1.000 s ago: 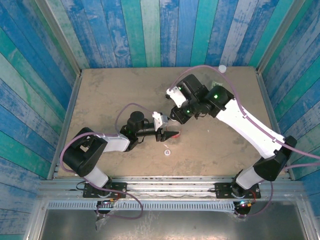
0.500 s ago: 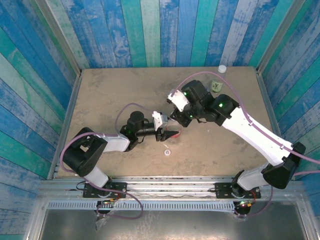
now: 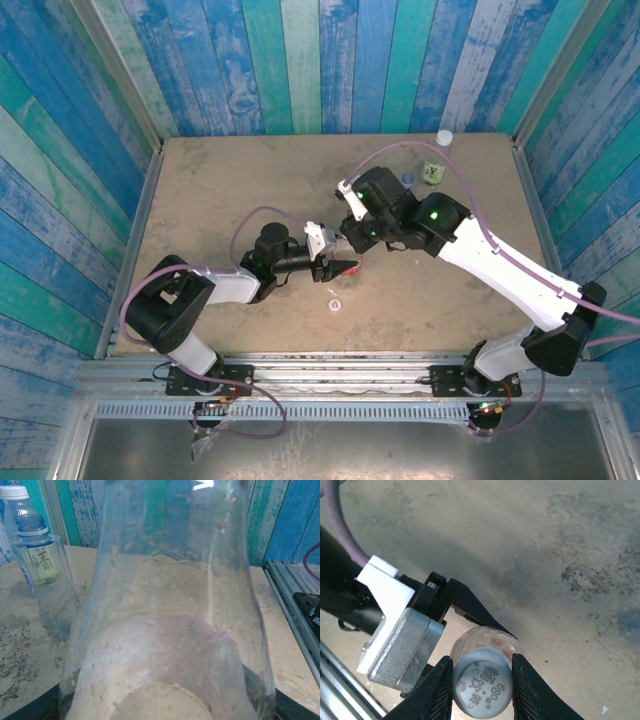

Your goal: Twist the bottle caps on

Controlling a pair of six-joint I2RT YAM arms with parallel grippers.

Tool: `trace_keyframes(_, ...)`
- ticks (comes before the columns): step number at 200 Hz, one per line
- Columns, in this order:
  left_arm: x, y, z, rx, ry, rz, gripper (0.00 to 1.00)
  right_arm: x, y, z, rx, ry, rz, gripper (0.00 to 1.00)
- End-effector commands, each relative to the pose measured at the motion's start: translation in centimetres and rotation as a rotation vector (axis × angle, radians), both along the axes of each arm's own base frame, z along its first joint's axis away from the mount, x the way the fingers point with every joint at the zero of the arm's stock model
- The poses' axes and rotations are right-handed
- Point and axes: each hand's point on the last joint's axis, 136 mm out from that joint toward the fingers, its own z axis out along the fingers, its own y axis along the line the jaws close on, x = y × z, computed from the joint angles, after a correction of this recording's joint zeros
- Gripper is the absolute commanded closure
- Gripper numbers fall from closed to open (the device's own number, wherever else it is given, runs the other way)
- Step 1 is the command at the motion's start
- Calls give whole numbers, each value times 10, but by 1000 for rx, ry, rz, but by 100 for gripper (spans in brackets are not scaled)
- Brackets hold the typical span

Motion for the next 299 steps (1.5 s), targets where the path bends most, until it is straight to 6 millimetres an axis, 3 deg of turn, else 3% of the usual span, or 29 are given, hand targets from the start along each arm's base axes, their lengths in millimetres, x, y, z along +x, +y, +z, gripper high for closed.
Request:
trace_keyframes(1,12,0,-5,14,41,56,36,-27,-27,-62,-205,160,-131,91)
trace_keyframes(30,12,-2,-4,6,45,52,36,-26,-15,-68,-166,129,-178,92)
trace_keyframes(71,13,-2,-7,14,50,53,36,-28,-15,-72,-197,149,-245,91)
trace_keyframes(156,10,-2,-11,23,47,43,36,-13,-6,-40,-209,91,-183,87)
trace_keyframes(246,10,-1,-11,25,42,44,35,-18,-12,-46,-244,175,-171,82)
trace_keyframes(299,9,-1,-10,24,39,42,35,-12,-8,-32,-225,138,-160,75)
